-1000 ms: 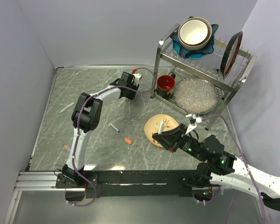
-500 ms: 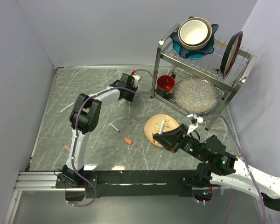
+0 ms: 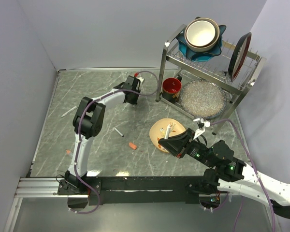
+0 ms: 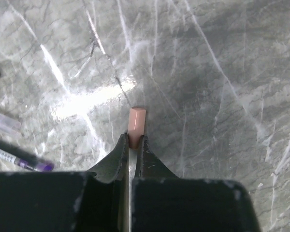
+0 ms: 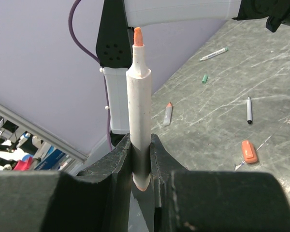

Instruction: Insert the pens into the pen caps

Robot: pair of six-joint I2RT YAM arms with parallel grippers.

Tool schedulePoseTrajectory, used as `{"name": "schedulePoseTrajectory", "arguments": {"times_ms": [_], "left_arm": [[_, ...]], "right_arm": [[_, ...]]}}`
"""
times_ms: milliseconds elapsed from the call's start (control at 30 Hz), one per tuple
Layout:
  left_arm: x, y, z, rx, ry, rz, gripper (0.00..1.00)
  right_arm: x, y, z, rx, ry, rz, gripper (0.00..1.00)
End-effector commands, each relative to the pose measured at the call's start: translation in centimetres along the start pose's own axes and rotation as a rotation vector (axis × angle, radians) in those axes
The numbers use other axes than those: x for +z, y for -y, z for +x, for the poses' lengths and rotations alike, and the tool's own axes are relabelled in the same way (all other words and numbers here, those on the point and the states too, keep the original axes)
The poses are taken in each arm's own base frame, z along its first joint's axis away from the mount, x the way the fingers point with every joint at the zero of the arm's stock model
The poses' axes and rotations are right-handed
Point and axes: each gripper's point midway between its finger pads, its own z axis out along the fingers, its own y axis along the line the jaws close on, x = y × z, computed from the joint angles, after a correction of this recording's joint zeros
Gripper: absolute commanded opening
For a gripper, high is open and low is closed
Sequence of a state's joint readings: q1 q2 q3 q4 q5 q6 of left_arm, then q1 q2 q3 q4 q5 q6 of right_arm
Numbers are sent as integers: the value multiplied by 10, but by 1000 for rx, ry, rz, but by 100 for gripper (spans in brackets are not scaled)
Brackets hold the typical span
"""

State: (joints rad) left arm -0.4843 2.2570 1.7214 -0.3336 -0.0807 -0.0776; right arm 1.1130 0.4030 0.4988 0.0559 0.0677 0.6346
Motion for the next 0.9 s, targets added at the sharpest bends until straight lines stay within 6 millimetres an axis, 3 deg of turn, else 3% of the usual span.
{"name": "schedulePoseTrajectory", "arguments": {"times_ms": [0, 200, 233, 300, 333, 367, 433, 500, 600, 633, 700, 733, 833, 867], "left_arm": [[-17, -11, 31, -99, -116, -74, 1], [-89, 18, 20, -372, 1, 72, 1], [-109, 27, 24, -401, 14, 132, 1], [-131, 44, 12, -475, 82, 251, 1], [-155, 61, 17, -490, 88, 366, 1], [-169, 70, 4, -500, 157, 440, 1], [-202, 82, 5, -567, 197, 550, 1], [-235, 96, -11, -607, 282, 688, 1], [-278, 107, -9, -652, 366, 834, 1], [-299, 107, -14, -646, 418, 867, 1], [-316, 110, -12, -657, 472, 899, 1], [-338, 110, -15, -641, 531, 927, 1], [-372, 114, -9, -615, 648, 977, 1], [-373, 113, -2, -620, 662, 976, 1]], "right_arm": [[-1, -15, -19, 8, 48, -33, 0], [10, 6, -1, -19, -2, 49, 0], [11, 11, 3, -26, -19, 66, 0], [16, 16, 14, -26, -49, 80, 0], [18, 19, 19, -26, -62, 84, 0], [19, 21, 24, -23, -75, 81, 0], [26, 25, 36, -26, -108, 82, 0], [30, 22, 46, -34, -148, 51, 0], [42, 23, 49, -15, -129, 46, 0], [45, 30, 58, -5, -150, 64, 0], [53, 30, 57, 14, -129, 66, 0], [59, 33, 63, 19, -145, 74, 0], [73, 17, 66, 33, -167, 2, 0], [76, 14, 66, 36, -172, -12, 0]]}}
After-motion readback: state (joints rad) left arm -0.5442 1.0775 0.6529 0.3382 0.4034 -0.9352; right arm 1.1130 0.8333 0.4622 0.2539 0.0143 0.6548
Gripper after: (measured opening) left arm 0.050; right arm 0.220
